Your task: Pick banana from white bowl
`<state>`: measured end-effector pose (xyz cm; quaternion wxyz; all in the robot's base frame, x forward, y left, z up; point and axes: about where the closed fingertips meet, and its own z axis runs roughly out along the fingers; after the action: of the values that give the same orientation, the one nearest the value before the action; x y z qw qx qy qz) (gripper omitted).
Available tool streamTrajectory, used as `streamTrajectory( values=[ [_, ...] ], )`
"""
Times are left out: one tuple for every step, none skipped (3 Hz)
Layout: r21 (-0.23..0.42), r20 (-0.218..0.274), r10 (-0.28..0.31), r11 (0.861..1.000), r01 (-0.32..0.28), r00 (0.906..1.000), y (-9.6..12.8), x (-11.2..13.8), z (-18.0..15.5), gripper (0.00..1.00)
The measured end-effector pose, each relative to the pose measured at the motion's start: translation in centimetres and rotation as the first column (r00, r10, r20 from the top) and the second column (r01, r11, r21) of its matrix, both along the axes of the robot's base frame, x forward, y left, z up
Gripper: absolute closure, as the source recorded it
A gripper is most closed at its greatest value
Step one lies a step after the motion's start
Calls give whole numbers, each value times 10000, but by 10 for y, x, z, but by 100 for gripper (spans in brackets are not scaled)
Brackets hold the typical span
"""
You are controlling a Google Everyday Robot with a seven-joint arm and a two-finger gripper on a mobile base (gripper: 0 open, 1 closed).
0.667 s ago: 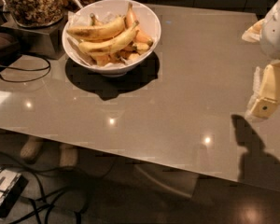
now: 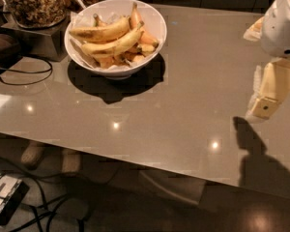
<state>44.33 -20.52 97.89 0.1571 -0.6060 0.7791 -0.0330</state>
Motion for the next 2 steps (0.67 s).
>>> streamTrajectory(
  values=[
    [-156, -282, 385, 9991, -389, 9989, 22, 14, 2, 0],
    [-397, -387, 1020, 9938, -1035, 9940, 52, 37, 4, 0]
  ],
)
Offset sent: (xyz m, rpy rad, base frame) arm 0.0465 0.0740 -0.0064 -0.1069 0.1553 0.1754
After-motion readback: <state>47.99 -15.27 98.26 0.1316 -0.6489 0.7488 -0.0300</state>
